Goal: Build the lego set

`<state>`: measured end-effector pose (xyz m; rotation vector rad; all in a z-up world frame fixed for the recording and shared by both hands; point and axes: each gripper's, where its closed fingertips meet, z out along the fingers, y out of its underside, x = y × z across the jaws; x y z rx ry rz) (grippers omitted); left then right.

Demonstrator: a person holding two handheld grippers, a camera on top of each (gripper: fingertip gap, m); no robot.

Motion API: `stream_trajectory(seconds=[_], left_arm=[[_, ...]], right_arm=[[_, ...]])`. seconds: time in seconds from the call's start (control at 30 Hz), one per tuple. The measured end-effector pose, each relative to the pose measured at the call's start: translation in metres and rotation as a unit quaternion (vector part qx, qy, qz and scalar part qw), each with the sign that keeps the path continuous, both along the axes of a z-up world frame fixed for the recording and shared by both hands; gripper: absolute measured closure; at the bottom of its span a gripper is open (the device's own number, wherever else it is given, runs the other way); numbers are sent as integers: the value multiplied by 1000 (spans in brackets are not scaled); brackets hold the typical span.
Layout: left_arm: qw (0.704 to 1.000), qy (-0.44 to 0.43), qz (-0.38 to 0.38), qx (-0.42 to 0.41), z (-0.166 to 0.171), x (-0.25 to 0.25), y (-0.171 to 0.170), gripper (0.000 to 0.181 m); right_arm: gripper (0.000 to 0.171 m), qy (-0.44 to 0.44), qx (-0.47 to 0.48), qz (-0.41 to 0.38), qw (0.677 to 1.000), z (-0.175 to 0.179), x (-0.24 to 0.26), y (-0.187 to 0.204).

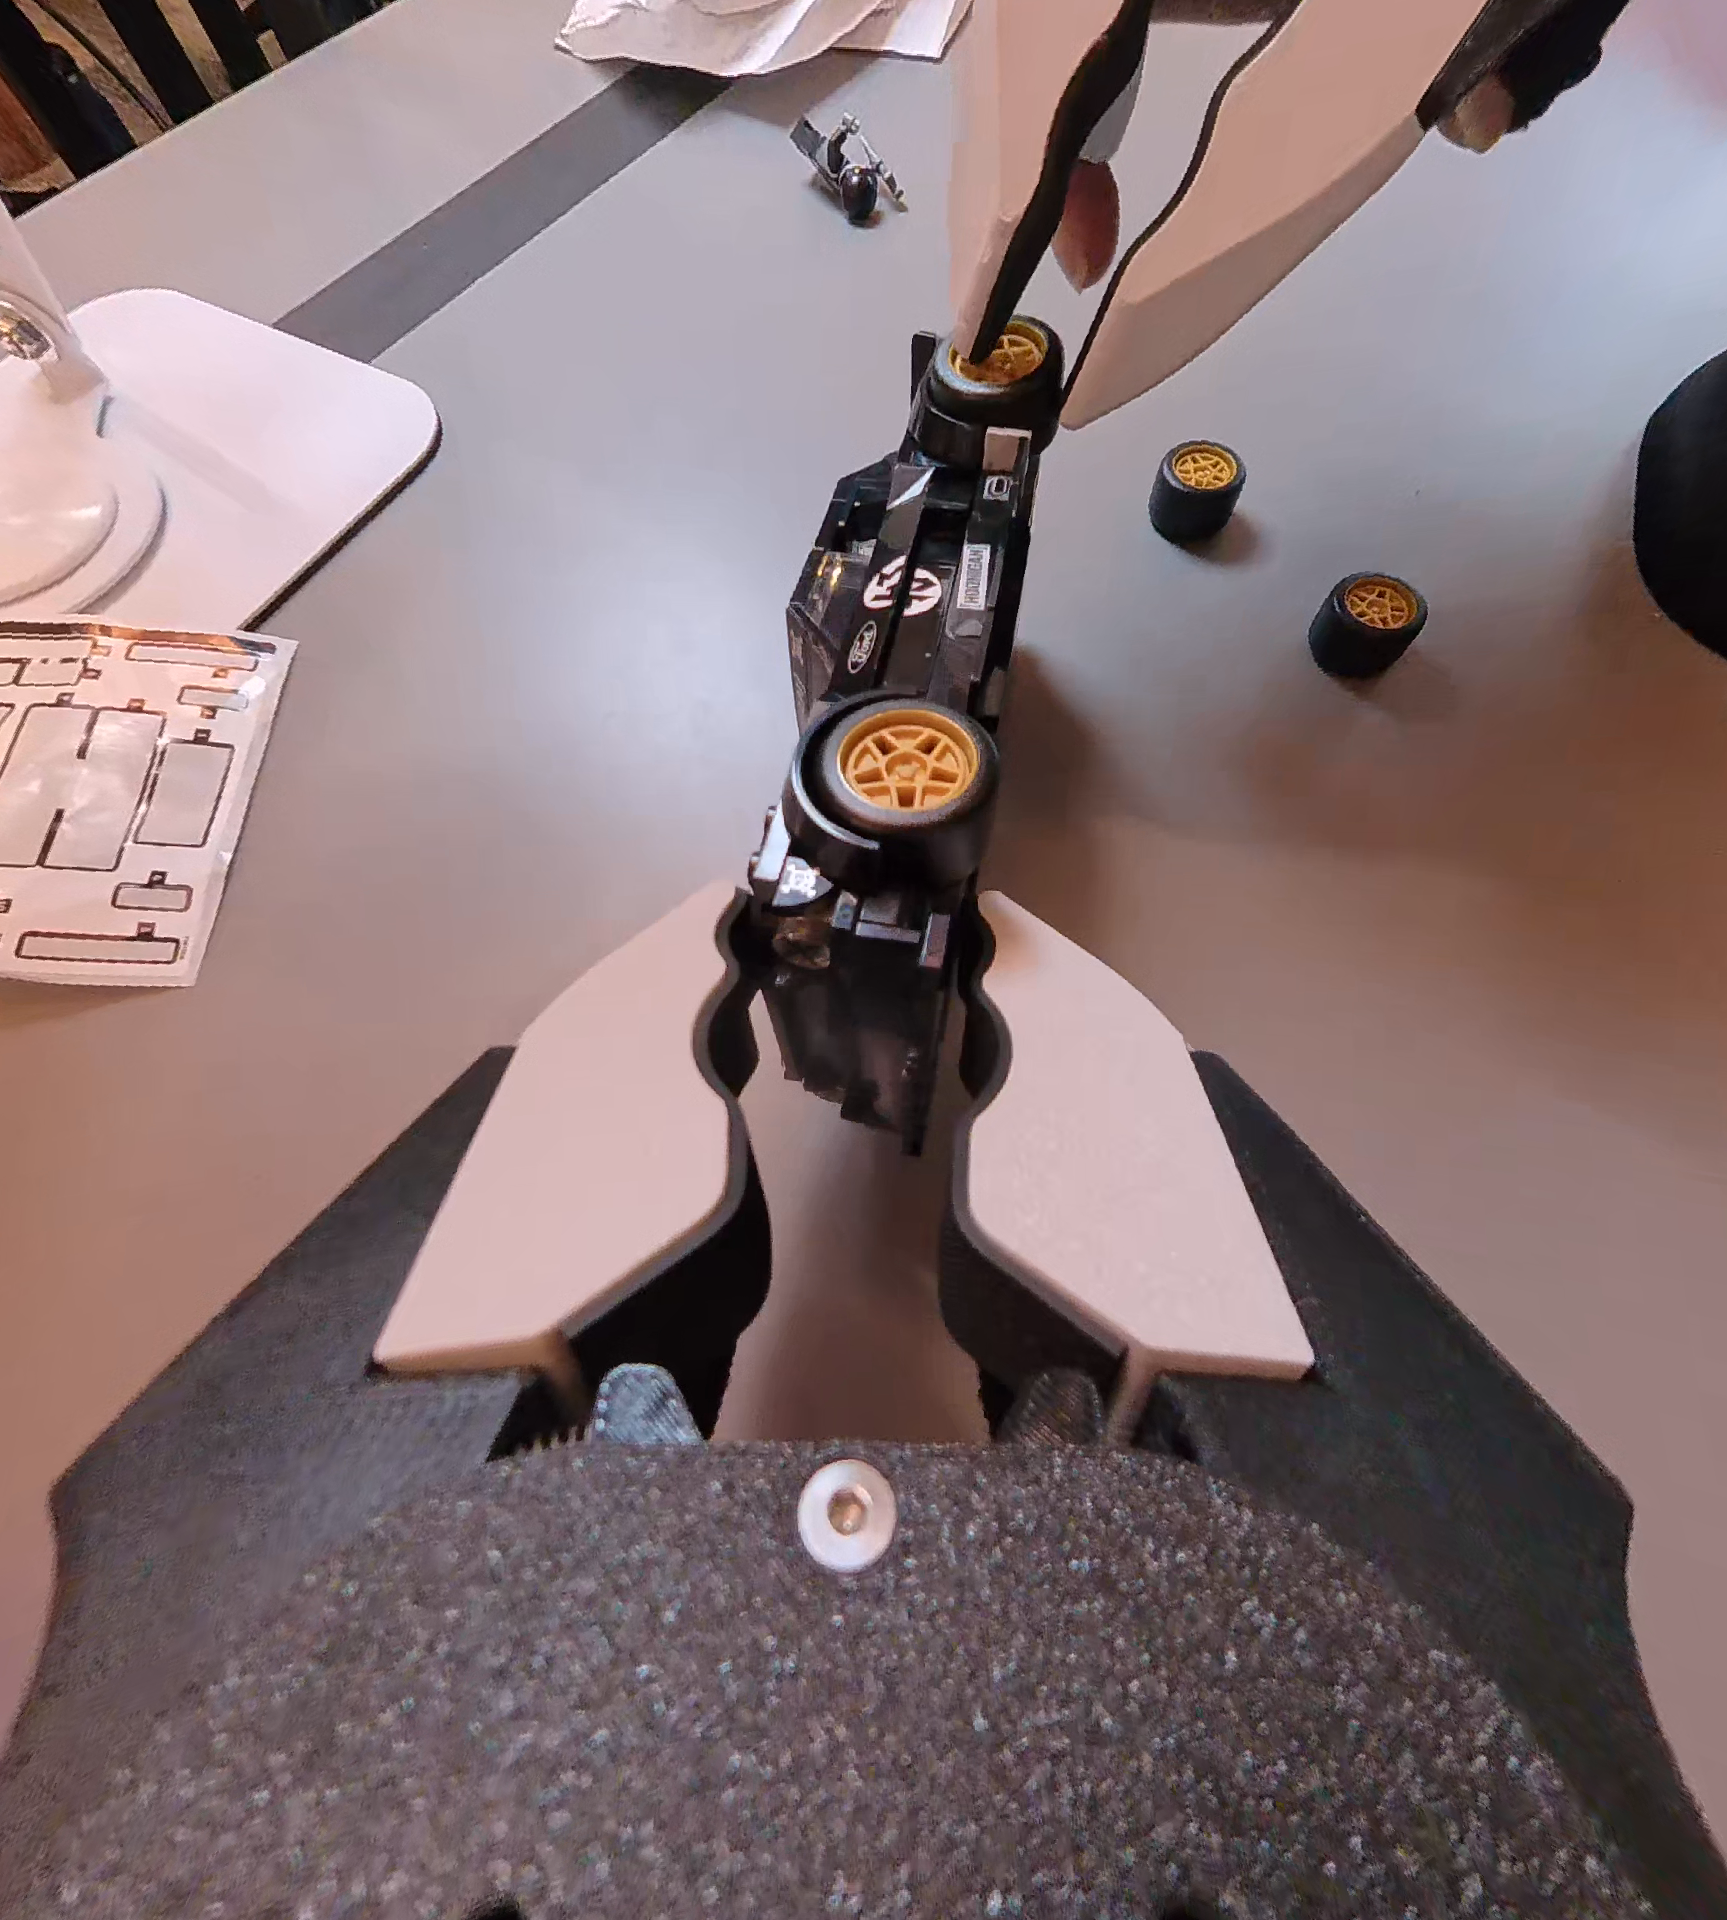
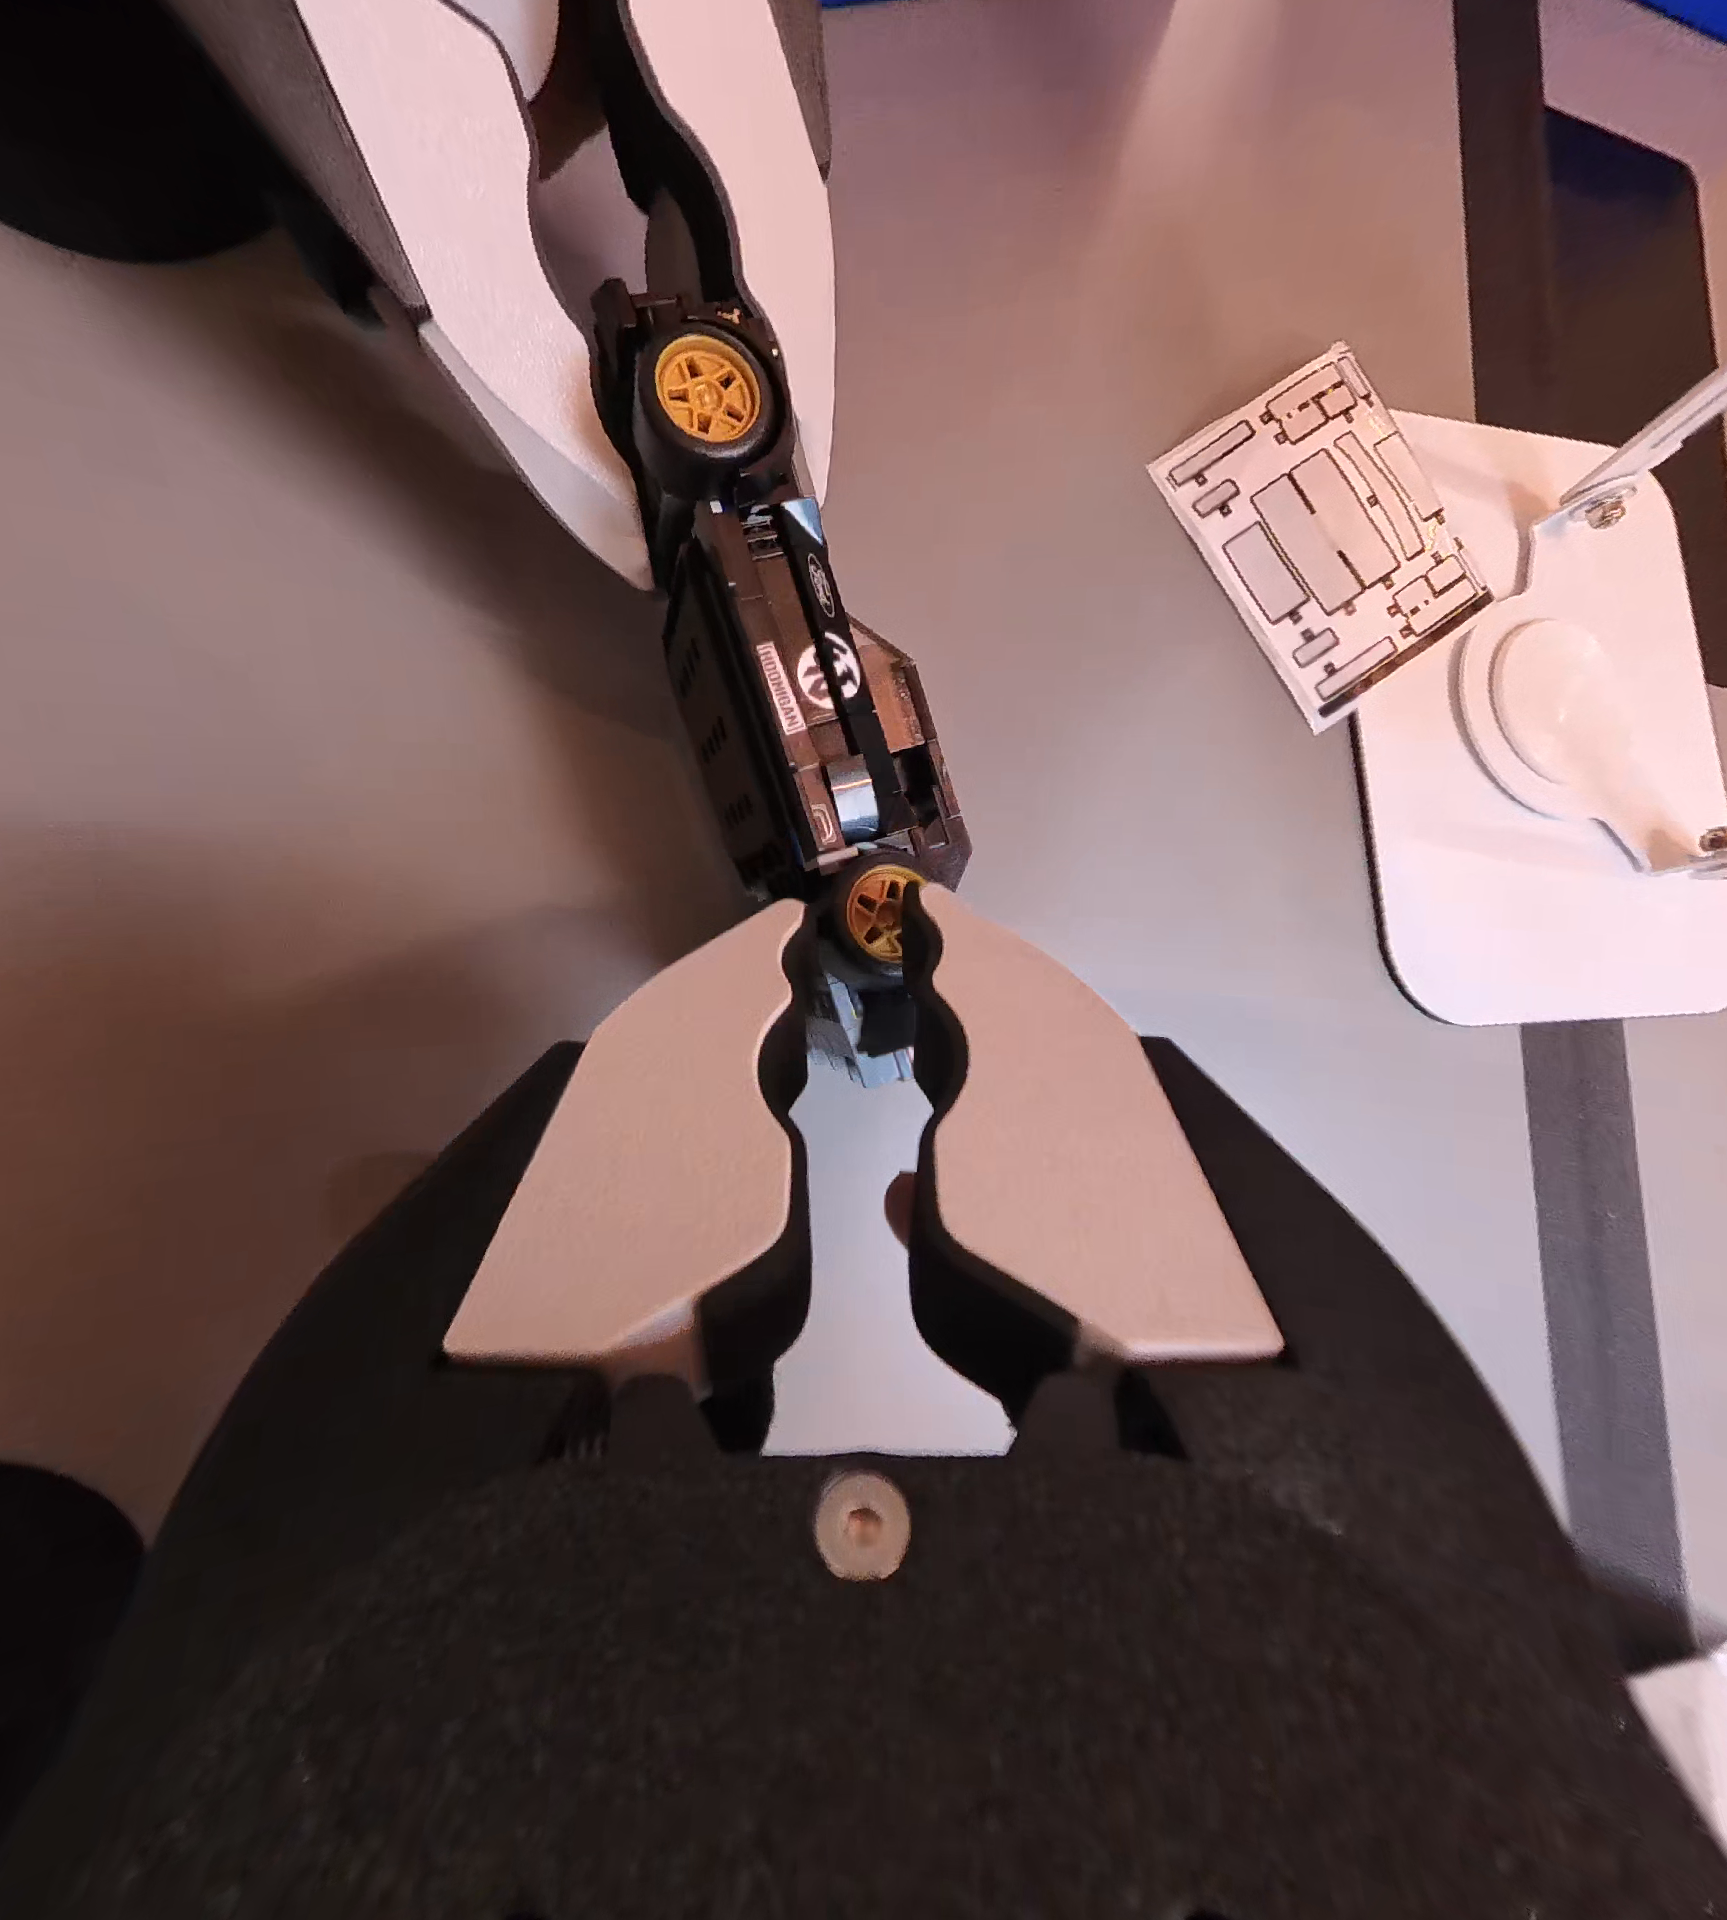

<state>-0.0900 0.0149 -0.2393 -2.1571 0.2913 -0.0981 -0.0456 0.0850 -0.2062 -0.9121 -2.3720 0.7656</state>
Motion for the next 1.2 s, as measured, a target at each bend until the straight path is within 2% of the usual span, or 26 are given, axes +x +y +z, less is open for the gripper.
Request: stream_trajectory(seconds=[0.2, 0.47, 0.6, 1.2], left_arm=[[1000, -24, 9, -4, -1, -2, 0, 144], [1000, -19, 8, -6, -3, -1, 1, 144], [1000, -16, 6, -5, -3, -1, 1, 144], [1000, -22, 10, -16, -7, -2, 0, 144]], right_arm=[[152, 22, -15, -8, 1000, 2, -1, -2], [154, 41, 58, -2, 997, 1, 0, 2], [155, 21, 105, 5, 994, -1, 0, 4], [154, 63, 74, -12, 995, -3, -2, 1]])
